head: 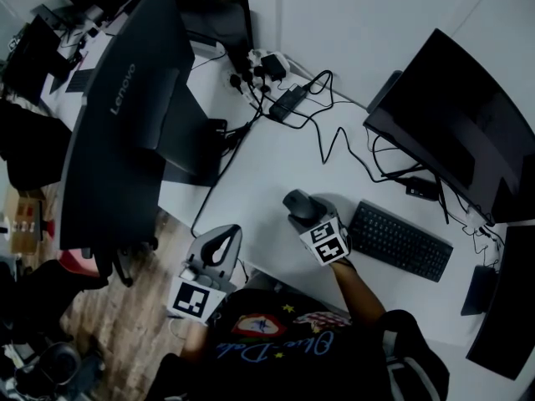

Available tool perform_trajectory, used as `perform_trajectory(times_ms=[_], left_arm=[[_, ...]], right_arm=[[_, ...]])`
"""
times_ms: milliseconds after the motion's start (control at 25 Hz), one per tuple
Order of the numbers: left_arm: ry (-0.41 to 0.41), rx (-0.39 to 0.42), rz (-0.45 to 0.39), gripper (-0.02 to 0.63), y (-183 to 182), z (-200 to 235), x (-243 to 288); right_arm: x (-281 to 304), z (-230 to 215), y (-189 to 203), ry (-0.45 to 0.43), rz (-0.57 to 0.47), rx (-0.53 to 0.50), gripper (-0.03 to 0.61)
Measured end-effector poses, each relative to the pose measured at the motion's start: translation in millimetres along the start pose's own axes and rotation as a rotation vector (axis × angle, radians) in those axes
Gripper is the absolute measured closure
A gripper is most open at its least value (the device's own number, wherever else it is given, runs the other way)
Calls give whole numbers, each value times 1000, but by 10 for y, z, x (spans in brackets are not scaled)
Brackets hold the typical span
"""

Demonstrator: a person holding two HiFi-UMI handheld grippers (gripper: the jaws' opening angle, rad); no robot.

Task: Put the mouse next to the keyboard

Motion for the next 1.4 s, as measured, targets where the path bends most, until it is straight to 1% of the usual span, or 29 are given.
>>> perform_trajectory(times_ms=[240,400,640,840,1040,1200,1400], left_arm=[[19,6,-4,614,-8,11,-32],[30,3,-12,614,-15,30,-49],[95,13,-24,614,-24,42,46],[183,21,-30,614,-45,25,236],[304,52,-24,614,-82,-23,496],[398,61,-22,614,-105,-87,722],[508,87,-34,614,-121,-192,943]], right_arm=[[-21,36,-7,23,-11,1,295],[-117,77,-77,43,-42,13,295],[-389,86,-214,101,-98,70,295],[-694,74,-247,187,-132,121,295],[-990,49,-216,286,-161,191,295],[-1221,26,-179,372,-182,256,295],[-1430,32,-97,457,-200,327,295]])
Point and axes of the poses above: the fingertips, and each gripper's own axes: x forward along the fingers, z to its left, y out of its underside, the point moved 8 cm from there along -x, backward along the fingers, and after that the axes turned 2 degrees about -z, right-handed, at the moved point
